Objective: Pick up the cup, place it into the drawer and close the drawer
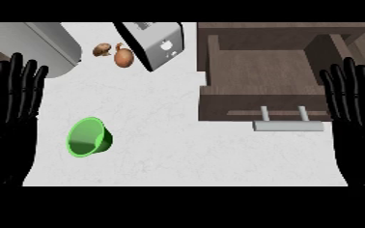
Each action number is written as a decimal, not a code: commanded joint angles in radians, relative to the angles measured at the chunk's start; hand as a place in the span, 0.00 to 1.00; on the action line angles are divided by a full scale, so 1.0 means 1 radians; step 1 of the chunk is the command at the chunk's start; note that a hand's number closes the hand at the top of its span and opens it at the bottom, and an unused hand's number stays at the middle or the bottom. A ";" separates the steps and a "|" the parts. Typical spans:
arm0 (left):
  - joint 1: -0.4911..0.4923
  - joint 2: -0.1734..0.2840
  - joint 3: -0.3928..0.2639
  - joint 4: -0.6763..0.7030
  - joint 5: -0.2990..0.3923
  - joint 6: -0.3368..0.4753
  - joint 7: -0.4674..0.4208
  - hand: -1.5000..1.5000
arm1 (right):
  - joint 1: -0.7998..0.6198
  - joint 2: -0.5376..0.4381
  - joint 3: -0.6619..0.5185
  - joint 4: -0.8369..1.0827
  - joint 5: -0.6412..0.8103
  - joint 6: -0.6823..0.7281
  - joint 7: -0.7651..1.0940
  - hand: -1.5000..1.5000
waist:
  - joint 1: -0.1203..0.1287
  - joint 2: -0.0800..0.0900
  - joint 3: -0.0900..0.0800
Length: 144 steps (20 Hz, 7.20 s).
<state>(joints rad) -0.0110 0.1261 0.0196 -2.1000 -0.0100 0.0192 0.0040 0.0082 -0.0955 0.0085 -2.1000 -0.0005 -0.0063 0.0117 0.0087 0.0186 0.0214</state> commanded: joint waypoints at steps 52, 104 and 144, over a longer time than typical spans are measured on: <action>0.138 -0.079 0.178 0.421 0.165 -0.104 -0.192 0.00 | -0.138 0.017 -0.041 0.035 -0.127 0.083 0.151 0.00 | -0.008 -0.019 -0.022; -0.180 0.052 0.275 1.474 0.196 -0.280 -0.834 0.00 | -0.153 -0.046 -0.147 0.015 -0.256 0.177 0.206 0.00 | -0.010 -0.019 -0.022; -0.248 -0.016 0.140 1.188 0.223 -0.321 -0.894 1.00 | -0.020 0.022 -0.063 0.008 -0.142 0.156 0.116 0.00 | 0.000 -0.024 -0.020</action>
<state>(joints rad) -0.2845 0.1123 0.2113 -0.7692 0.2215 -0.2656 -0.9299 -0.0707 -0.0871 -0.0650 -2.1075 -0.1636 0.1347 0.1857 0.0031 -0.0031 0.0004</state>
